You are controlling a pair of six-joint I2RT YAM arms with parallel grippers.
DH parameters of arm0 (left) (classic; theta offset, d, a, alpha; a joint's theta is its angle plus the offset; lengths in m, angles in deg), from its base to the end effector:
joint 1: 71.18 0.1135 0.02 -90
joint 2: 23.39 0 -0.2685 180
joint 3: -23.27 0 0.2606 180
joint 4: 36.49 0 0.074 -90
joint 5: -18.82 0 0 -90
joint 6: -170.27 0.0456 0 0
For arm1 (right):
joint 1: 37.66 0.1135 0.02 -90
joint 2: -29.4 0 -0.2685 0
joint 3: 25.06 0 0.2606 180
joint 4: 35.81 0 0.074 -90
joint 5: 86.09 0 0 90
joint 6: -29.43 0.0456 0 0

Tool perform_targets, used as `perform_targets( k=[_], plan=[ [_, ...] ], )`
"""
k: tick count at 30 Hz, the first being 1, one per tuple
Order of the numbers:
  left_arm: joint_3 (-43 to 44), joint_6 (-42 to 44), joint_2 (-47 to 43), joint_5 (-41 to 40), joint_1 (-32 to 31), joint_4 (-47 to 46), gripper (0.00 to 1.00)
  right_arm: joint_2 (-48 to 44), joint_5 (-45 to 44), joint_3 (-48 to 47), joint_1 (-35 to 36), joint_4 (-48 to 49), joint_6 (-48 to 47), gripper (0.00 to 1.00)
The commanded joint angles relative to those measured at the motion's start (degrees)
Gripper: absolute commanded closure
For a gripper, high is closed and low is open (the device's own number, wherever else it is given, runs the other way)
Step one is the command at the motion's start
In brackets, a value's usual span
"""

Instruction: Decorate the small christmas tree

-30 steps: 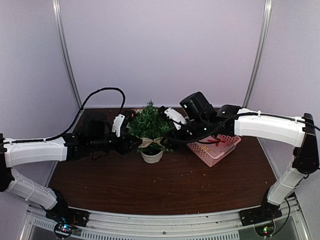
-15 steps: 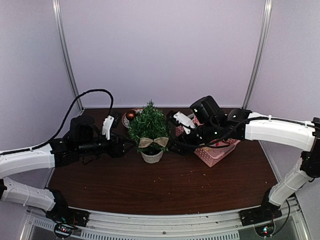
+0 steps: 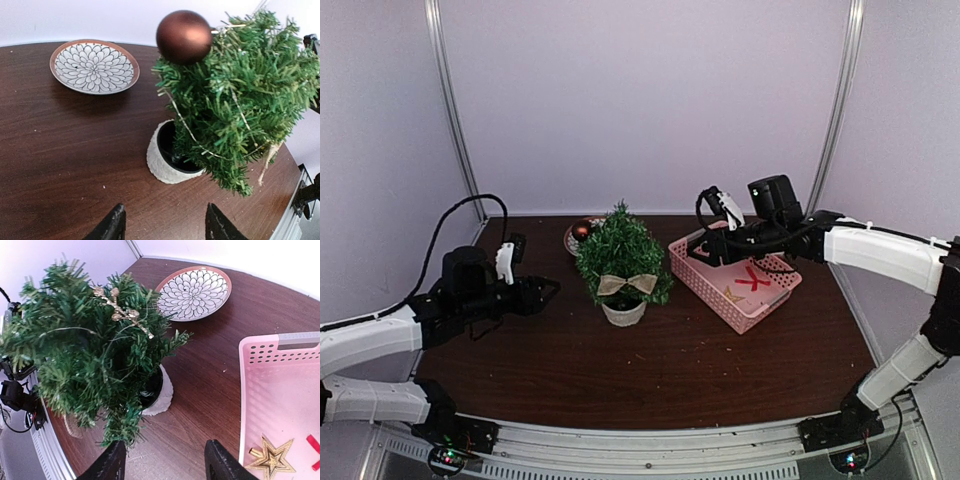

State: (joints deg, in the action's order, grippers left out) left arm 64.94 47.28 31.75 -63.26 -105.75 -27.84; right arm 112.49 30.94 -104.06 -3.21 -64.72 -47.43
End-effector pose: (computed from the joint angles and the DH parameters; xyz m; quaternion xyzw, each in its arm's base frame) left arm 0.1861 -0.1359 0.2282 0.0500 0.8270 -0.3573 0.4311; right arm 0.2717 0.2115 0.2990 -0.2676 0.8191 0.3751 0.3416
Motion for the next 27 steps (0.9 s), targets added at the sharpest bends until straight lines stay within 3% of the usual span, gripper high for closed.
perform_targets(
  k=[1,9,27],
  plan=[
    [0.37,-2.64,2.87,0.2,1.31,-3.47,0.48,6.19,4.13,-3.1,-0.27,3.07,0.67,0.45],
    [-1.21,-4.38,7.5,1.83,1.52,-9.71,0.51,14.49,4.14,-1.25,-0.04,11.19,2.4,0.57],
    [-1.46,-3.82,8.68,-0.04,1.52,-10.36,0.53,27.8,5.61,-3.25,2.02,23.8,7.02,0.7]
  ],
)
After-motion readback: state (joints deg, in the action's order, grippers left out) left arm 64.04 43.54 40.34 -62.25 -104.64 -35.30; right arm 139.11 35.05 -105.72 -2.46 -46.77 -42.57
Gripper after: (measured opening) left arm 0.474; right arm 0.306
